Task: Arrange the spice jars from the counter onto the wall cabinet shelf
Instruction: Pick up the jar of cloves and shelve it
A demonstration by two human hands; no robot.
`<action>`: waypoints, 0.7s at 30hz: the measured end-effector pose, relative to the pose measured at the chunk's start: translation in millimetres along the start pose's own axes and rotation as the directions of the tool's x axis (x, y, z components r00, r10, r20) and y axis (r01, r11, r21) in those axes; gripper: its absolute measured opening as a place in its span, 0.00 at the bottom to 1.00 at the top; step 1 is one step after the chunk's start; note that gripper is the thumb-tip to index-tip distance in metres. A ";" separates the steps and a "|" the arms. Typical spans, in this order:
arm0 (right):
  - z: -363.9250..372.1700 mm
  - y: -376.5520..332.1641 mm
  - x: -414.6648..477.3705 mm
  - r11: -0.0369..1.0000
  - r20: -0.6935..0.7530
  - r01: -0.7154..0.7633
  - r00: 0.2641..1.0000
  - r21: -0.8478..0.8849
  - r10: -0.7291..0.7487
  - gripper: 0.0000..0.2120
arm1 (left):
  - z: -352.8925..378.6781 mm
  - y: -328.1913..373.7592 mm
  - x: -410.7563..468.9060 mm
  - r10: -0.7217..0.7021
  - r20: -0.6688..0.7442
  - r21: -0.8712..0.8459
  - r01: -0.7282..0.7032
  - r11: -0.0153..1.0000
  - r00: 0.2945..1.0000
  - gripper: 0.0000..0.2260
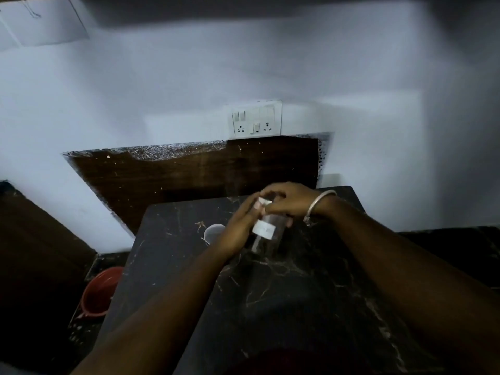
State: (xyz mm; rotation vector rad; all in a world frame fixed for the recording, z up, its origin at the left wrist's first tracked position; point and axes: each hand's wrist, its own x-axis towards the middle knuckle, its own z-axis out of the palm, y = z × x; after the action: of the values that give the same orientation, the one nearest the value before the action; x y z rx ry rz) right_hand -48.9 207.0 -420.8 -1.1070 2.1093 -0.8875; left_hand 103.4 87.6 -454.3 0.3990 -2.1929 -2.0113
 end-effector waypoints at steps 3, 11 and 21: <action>-14.1 -36.1 -16.3 0.955 -0.193 0.188 0.970 0.228 -0.145 0.15 | 1.9 37.1 -6.1 0.120 -0.090 -0.128 -0.131 0.983 0.989 0.20; 26.6 -85.9 -54.1 0.512 -0.605 0.616 0.767 0.599 -0.215 0.18 | 10.9 106.9 -40.4 0.177 -0.231 -0.417 -0.261 0.871 0.957 0.25; 24.5 -125.4 -82.4 0.331 -0.629 0.646 0.758 0.688 -0.172 0.19 | 17.3 147.3 -70.9 0.150 -0.223 -0.566 -0.253 0.785 0.963 0.35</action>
State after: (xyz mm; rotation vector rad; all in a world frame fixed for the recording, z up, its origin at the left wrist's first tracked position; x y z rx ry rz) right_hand 66.9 216.6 -322.7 -0.8605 1.1541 -2.3862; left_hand 151.6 135.0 -304.4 0.2213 -1.3330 -2.2908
